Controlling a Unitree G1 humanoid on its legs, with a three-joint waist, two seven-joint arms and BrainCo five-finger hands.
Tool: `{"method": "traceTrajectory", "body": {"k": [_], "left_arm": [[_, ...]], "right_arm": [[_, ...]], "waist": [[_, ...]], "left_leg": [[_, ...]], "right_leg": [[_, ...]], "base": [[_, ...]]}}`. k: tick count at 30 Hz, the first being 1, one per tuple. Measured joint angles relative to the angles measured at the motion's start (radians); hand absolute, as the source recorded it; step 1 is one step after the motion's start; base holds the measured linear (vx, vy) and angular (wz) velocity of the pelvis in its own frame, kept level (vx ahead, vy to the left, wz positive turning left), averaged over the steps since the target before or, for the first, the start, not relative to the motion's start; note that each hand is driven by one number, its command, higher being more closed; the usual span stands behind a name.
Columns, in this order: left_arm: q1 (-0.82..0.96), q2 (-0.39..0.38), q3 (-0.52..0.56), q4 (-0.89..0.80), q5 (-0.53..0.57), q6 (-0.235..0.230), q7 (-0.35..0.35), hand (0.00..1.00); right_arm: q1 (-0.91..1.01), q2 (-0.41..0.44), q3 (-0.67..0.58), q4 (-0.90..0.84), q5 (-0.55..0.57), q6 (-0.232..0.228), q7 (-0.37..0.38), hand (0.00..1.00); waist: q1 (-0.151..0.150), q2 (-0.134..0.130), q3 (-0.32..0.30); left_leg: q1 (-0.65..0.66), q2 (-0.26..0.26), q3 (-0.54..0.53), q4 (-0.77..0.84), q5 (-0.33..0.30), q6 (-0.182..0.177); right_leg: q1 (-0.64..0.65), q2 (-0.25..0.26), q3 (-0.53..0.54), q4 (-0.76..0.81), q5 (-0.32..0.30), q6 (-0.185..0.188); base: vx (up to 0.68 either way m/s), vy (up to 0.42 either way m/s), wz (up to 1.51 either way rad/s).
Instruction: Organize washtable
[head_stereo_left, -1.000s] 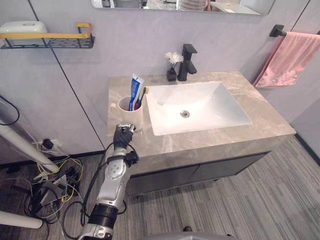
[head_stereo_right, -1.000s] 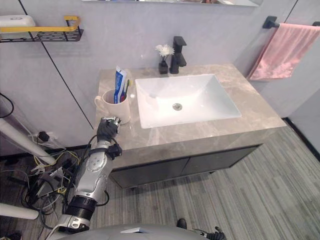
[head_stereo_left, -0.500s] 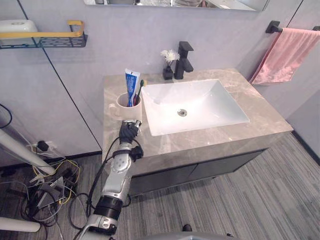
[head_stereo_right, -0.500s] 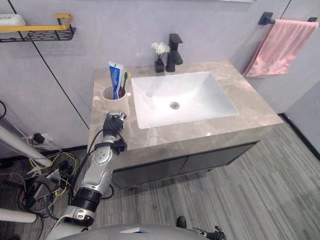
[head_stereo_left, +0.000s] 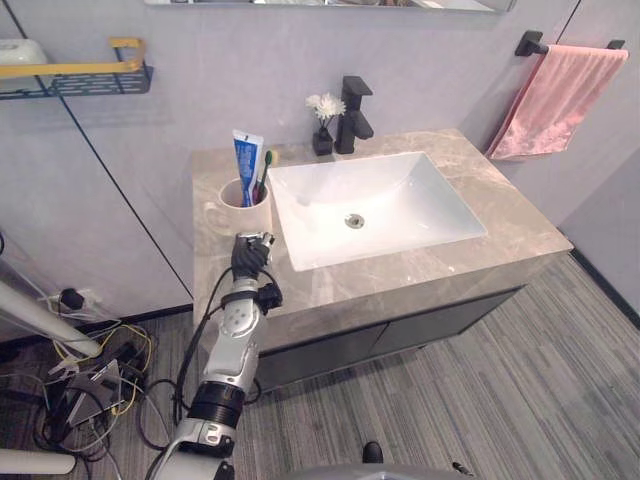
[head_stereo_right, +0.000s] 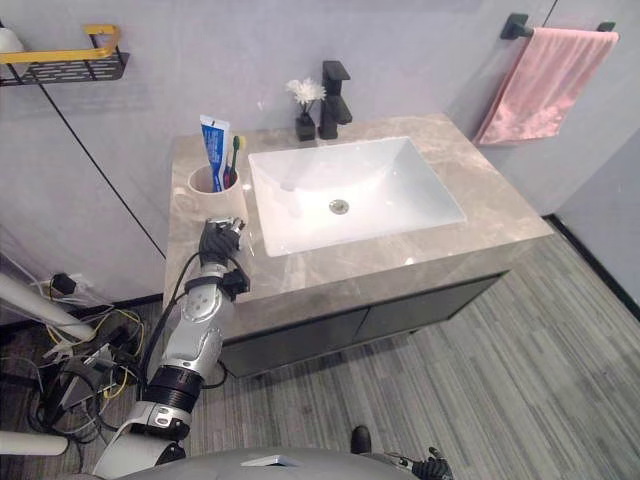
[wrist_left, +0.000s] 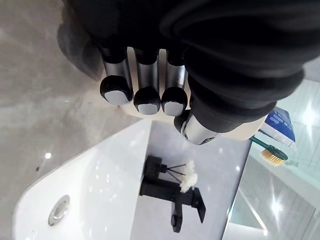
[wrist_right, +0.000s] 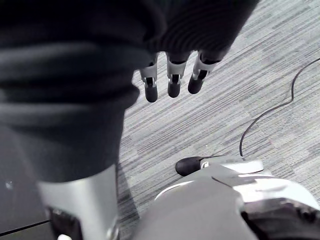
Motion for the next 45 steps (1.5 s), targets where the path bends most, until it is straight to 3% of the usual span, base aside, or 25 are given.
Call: {"method": "traceTrajectory", "body": {"k": [24,30,37,45], "left_arm": [[-0.2,0.009,0.172,0.046,-0.007,-0.011,0.118,1.0],[-0.266,0.04,0.207,0.087,-0.017,-0.011,0.148,1.0],[-0.374,0.088,0.287,0.117,-0.045,-0.014,0.197,1.0],[-0.485,0.177,0.345,0.119,-0.091,-0.009,0.246,1.0]], "right_arm": [[-0.001,0.004,0.031,-0.074,0.001,-0.003,0.002,0.0],[-0.003,0.004,0.032,-0.077,0.001,-0.009,0.002,0.0],[-0.013,0.004,0.027,-0.081,0.003,-0.018,0.001,0.0],[-0.01,0.005,0.024,-0.07,0.01,-0.028,0.001,0.0]], "waist": [[-0.005,-0.018,0.077],[-0.007,-0.022,0.083],[-0.004,-0.038,0.124],[-0.005,-0.078,0.169]], "left_leg": [[-0.031,0.002,0.065,0.019,-0.028,0.006],[-0.046,0.002,0.089,0.023,-0.033,0.006],[-0.099,0.012,0.129,0.079,-0.054,0.009],[-0.216,0.032,0.166,0.241,-0.111,0.016]], "right_leg": [[-0.056,0.013,0.069,0.0,0.014,-0.005],[-0.083,0.016,0.091,0.0,0.021,-0.006],[-0.133,0.027,0.139,0.007,0.061,-0.014],[-0.2,0.03,0.201,0.008,0.116,-0.018]], "base": [[0.01,0.004,-0.08],[0.0,0.005,-0.13],[-0.03,0.002,-0.17],[-0.11,0.014,-0.16]]}}
